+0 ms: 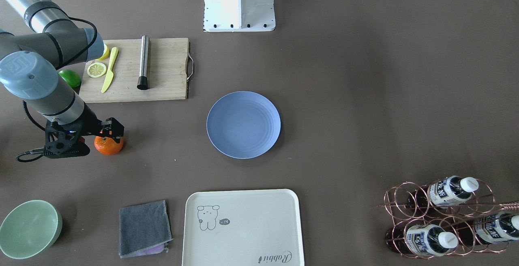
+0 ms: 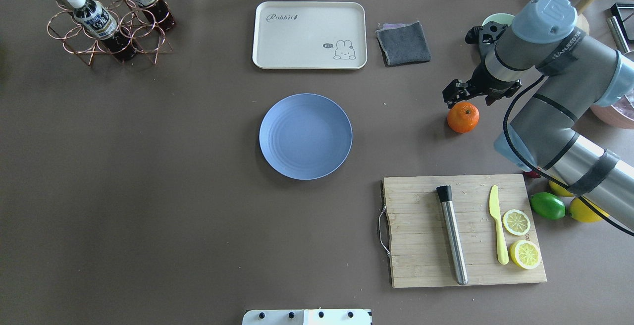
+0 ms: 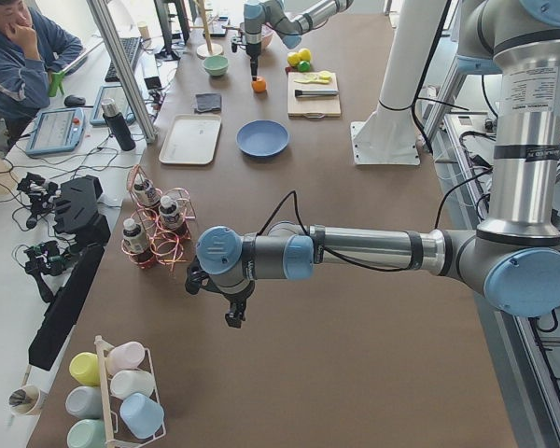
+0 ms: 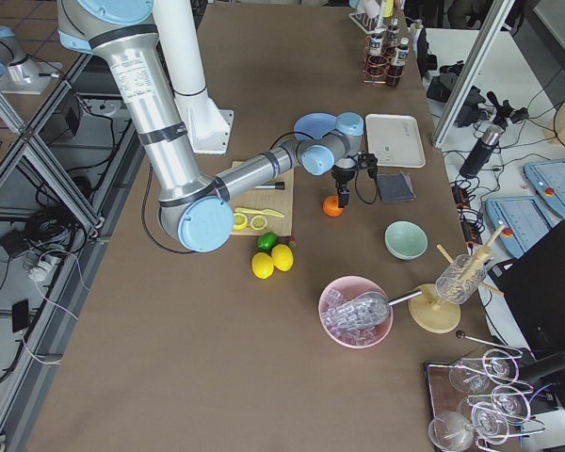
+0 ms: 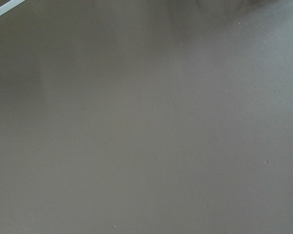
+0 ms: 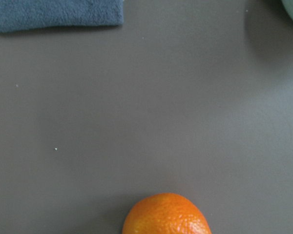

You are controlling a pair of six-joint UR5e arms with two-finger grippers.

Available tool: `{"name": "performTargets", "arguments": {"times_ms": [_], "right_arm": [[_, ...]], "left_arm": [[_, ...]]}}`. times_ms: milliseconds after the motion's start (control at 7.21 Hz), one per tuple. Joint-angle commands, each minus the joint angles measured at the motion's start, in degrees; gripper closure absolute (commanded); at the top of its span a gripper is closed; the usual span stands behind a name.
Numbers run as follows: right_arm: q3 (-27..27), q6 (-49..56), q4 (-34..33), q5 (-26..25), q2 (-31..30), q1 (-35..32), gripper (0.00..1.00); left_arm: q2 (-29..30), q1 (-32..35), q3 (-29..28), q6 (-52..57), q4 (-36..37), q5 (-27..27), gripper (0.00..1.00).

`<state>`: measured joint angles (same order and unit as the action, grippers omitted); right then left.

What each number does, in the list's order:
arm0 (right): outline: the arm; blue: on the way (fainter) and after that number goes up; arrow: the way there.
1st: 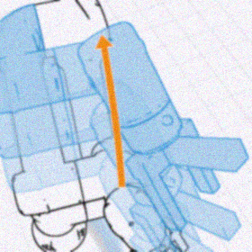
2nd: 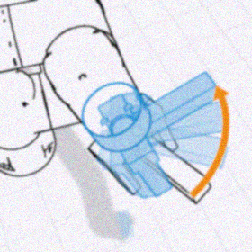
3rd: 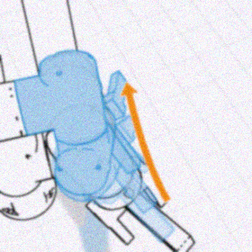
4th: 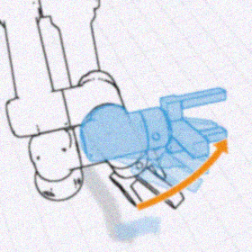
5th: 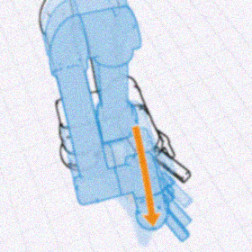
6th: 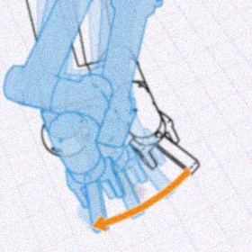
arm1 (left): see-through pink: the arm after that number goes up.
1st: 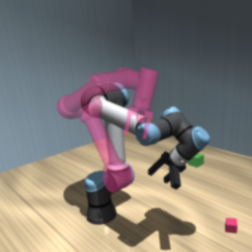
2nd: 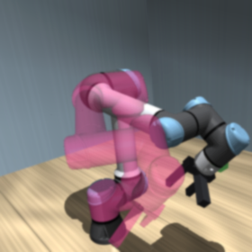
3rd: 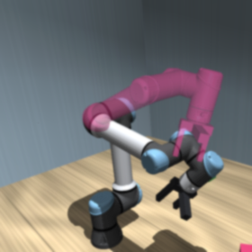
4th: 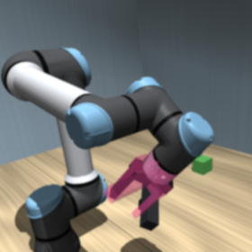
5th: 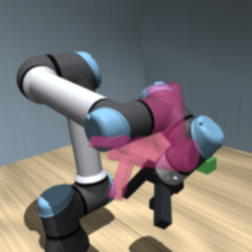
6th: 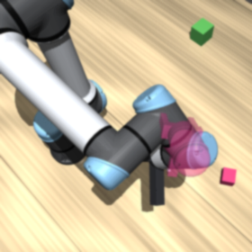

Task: Pick orange to plate
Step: 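Lower the right gripper and grasp the orange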

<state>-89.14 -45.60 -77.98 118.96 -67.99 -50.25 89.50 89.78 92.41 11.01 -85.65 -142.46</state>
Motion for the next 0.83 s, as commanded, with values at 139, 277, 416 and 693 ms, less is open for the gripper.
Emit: {"name": "performTargets", "arguments": {"times_ms": [139, 277, 416, 693], "right_arm": [[3.36, -0.36, 3.80, -0.83, -0.47, 1.47, 0.00], [3.44, -0.36, 3.71, -0.83, -0.47, 2.08, 0.00], [3.44, -0.45, 3.71, -0.83, -0.47, 2.35, 0.00], [3.27, -0.89, 3.80, -0.83, 0.05, 2.52, 0.52]], "left_arm": [[-0.03, -0.04, -0.13, 0.06, -0.05, -0.27, 0.02], [-0.03, -0.04, -0.13, 0.06, -0.05, -0.27, 0.02], [-0.03, -0.04, -0.13, 0.06, -0.05, -0.27, 0.02], [-0.03, -0.04, -0.13, 0.06, -0.13, -0.27, 0.02]]}}
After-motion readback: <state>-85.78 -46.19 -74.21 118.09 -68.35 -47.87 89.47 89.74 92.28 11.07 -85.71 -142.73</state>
